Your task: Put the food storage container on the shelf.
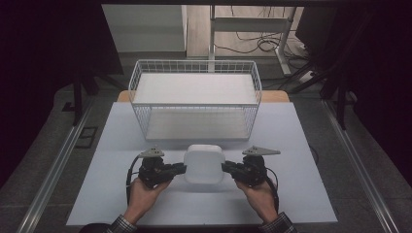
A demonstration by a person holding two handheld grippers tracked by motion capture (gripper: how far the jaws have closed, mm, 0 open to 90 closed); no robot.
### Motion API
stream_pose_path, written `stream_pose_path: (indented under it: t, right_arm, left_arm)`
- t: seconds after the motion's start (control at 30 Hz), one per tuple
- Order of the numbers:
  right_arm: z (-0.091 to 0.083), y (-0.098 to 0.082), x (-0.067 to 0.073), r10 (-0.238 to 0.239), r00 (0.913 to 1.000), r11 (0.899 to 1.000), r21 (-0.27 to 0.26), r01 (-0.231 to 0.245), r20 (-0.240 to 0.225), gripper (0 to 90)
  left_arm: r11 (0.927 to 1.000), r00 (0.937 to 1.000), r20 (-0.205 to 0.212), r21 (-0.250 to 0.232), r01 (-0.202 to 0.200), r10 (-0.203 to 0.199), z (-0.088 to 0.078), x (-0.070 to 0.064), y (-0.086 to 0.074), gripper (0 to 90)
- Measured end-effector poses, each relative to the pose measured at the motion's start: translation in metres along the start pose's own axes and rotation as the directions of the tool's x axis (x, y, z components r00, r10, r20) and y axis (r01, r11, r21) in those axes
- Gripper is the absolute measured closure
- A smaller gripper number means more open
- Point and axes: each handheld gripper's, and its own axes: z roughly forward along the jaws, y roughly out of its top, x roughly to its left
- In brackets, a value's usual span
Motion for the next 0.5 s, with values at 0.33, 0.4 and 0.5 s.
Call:
stream_pose_path:
  t: [0.33,0.4,0.5]
  right_arm:
    - [0.000,0.023,0.004,-0.025,0.9995,0.999,-0.028,0.025,-0.018,78.1]
    - [0.001,0.030,0.005,-0.030,0.9993,0.999,-0.033,0.029,-0.022,78.1]
    - [0.001,0.040,0.006,-0.038,0.9989,0.998,-0.045,0.037,-0.026,78.1]
  left_arm:
    - [0.9993,0.9991,-0.037,-0.030,-0.024,0.023,-0.016,0.000,0.020,80.0]
    - [0.9989,0.9987,-0.043,-0.036,-0.031,0.029,-0.019,0.001,0.025,80.1]
    - [0.9981,0.9985,-0.045,-0.052,-0.034,0.032,-0.024,0.002,0.033,80.1]
